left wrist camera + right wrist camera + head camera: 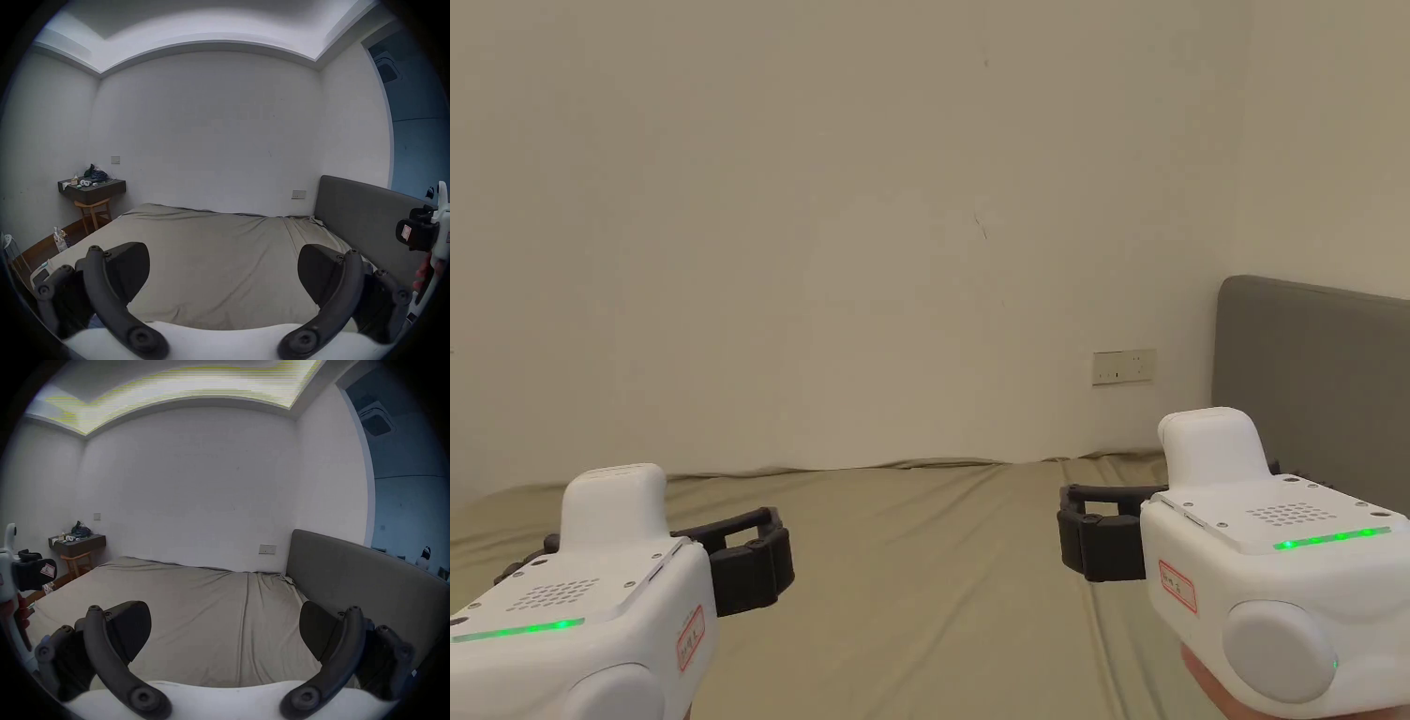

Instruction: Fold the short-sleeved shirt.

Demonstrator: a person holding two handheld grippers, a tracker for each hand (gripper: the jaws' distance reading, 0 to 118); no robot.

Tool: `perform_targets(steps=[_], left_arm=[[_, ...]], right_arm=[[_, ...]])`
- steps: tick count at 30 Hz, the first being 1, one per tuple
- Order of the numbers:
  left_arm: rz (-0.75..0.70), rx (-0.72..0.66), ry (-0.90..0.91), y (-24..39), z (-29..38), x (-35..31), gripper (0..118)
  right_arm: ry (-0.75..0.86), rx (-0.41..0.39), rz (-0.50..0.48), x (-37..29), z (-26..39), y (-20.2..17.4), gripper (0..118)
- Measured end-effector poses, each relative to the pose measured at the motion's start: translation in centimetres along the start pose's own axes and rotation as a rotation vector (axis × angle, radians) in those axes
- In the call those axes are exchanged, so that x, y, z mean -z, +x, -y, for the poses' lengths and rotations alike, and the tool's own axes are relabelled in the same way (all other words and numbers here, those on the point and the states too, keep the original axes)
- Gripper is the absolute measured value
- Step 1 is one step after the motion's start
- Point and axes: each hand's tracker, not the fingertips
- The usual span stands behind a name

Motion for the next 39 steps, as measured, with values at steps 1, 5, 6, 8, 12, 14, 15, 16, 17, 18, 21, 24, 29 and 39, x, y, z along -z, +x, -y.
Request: perform_targets(steps=[1,5,6,8,12,14,15,16,17,18,21,24,29,39], left_arm=[[-0.004,0.01,-0.002,0.2,0.0,0.1,118],[-0.008,0.045,0.023,0.2,-0.1,0.0,118],[-0.01,0.048,0.026,-0.1,-0.2,-0.4,118],[-0.011,0.025,0.011,-0.2,-0.2,-0.7,118],[-0.014,0.037,0.039,-0.6,-0.6,-0.9,118],[-0.009,0.036,0.039,-0.7,-0.7,-1.1,118],[-0.01,0.036,0.034,-0.7,-0.7,-1.1,118],[-0.013,0.035,0.033,-0.8,-0.8,-1.1,118],[-0.018,0.033,0.03,-0.9,-0.8,-1.2,118],[-0.02,0.032,0.029,-0.9,-0.8,-1.2,118],[-0.025,0.033,0.027,-1.1,-0.8,-1.2,118],[-0.027,0.035,0.024,-1.2,-0.8,-1.2,118],[-0.018,0.04,0.017,-1.0,-0.8,-1.1,118],[-0.027,0.041,0.008,-1.0,-0.7,-1.2,118]], right_arm=[[-0.003,0.007,-0.003,-0.1,-0.1,0.0,118],[-0.013,0.061,0.0,0.0,-0.1,0.5,118],[-0.011,0.064,0.004,0.0,-0.1,0.5,118],[-0.012,0.063,0.014,0.1,-0.1,0.5,118],[-0.03,0.081,0.041,0.1,-0.6,0.5,118],[-0.024,0.099,0.046,0.0,-1.0,0.6,118],[-0.017,0.113,0.05,0.0,-1.0,0.6,118],[-0.019,0.12,0.059,0.0,-1.1,0.6,118],[-0.024,0.117,0.071,0.1,-1.1,0.6,118],[-0.017,0.107,0.084,0.1,-1.1,0.6,118],[0.024,0.08,0.076,-0.3,-0.8,0.4,118],[0.025,0.091,0.057,-0.6,-1.0,0.2,118],[0.019,0.07,0.068,-0.6,-1.2,-0.5,118],[0.037,0.099,0.051,-1.4,-1.2,-0.9,118]])
